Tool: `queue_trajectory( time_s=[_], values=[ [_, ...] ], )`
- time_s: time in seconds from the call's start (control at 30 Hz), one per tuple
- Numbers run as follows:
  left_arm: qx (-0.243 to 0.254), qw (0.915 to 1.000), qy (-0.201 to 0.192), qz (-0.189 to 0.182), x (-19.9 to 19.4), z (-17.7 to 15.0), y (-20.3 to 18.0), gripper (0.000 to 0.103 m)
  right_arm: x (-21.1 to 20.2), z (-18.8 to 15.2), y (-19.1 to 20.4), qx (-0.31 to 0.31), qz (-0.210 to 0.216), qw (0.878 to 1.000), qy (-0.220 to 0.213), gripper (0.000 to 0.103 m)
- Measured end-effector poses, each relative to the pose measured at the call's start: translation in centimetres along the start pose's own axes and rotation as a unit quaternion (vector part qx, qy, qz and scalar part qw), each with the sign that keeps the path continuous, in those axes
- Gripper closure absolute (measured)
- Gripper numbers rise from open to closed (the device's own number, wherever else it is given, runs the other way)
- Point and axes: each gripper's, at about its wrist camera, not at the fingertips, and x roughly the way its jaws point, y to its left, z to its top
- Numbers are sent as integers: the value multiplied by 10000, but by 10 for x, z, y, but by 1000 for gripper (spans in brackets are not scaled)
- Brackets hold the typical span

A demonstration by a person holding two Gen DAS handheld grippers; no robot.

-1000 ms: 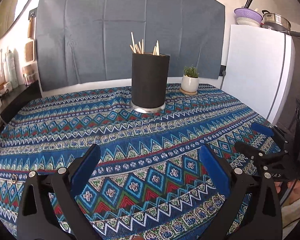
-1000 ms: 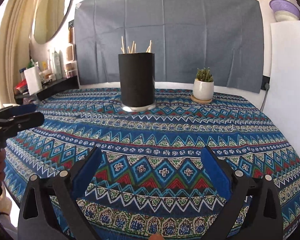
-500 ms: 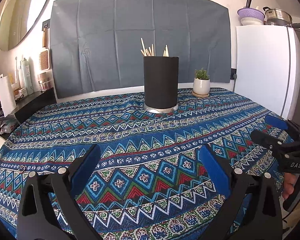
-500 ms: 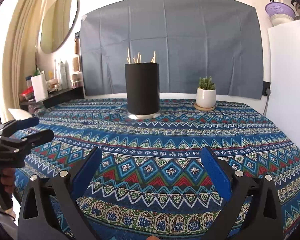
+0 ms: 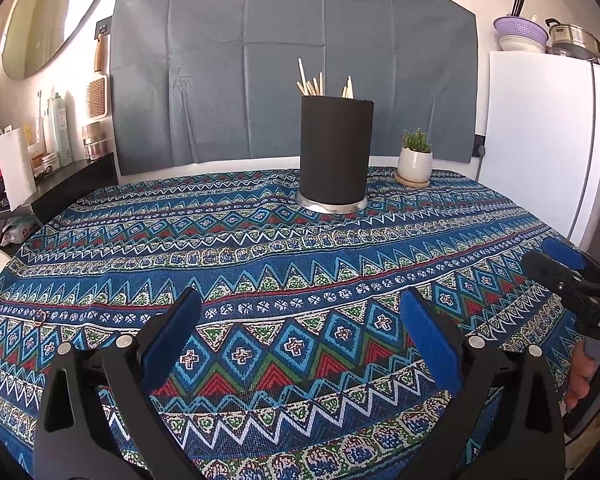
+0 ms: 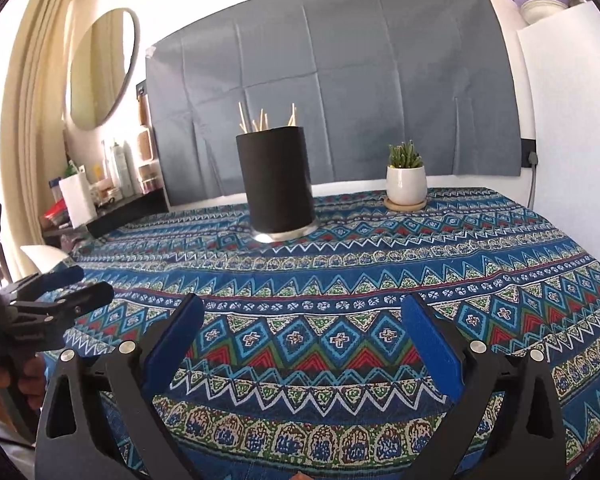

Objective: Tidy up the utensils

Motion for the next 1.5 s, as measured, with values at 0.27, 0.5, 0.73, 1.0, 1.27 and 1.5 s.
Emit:
queue_trajectory(
  time_s=[0.27,0.5,0.73,1.0,1.27,1.5],
  values=[
    [-51,10000,-37,42,-2,-1,2,6,-1,-2,13,-376,-125,9992,-38,8],
    [-27,10000,-51,11,-3,-1,2,6,-1,-4,23,-637,-281,9976,11,8],
    [-5,10000,-33,44,-2,-1,2,6,0,-4,25,-756,-325,9966,41,8],
    [11,10000,-37,84,-2,-1,2,6,0,-4,25,-752,-320,9966,81,8],
    [74,9999,-60,120,-2,-1,-1,6,2,-4,22,-667,-309,9972,108,8],
    [89,9999,-56,95,-2,-2,-1,6,5,-3,21,-645,-394,9970,191,8]
  ],
)
